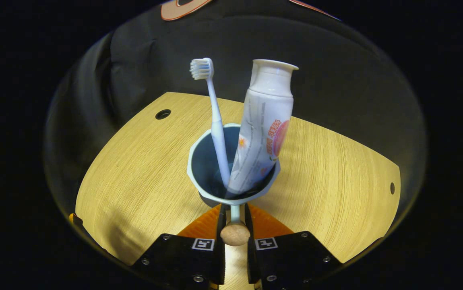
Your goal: Put the toothbrush and toothpaste on the desktop into the cup, then pick up the cup and place it on the coaster on the desktop.
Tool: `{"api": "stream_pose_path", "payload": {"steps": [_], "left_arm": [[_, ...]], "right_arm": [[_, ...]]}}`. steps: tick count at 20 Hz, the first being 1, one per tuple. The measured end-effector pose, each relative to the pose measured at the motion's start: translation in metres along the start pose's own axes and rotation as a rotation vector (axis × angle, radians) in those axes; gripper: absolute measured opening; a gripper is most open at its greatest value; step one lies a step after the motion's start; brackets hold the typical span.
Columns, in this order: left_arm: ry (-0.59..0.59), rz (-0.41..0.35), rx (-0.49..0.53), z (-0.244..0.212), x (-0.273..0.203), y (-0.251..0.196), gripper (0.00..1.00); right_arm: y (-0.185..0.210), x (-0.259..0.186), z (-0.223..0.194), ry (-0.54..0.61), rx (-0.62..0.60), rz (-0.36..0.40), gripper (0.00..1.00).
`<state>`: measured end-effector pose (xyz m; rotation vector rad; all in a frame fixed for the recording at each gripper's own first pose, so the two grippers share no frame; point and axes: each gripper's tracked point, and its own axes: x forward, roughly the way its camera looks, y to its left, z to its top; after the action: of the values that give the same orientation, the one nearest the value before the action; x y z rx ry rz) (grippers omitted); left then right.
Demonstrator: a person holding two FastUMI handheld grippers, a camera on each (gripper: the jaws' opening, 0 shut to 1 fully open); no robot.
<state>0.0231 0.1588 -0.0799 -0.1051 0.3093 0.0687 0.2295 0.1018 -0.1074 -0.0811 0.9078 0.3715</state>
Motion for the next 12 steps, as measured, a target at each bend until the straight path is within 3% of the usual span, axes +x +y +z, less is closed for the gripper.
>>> {"api": "stream_pose_path", "payload": {"steps": [12], "left_arm": [[0.052,0.017,-0.03,-0.021,0.003,0.006,0.99]], "right_arm": [[0.007,0.005,-0.008,0.062,-0.032,0.018,0.22]]}}
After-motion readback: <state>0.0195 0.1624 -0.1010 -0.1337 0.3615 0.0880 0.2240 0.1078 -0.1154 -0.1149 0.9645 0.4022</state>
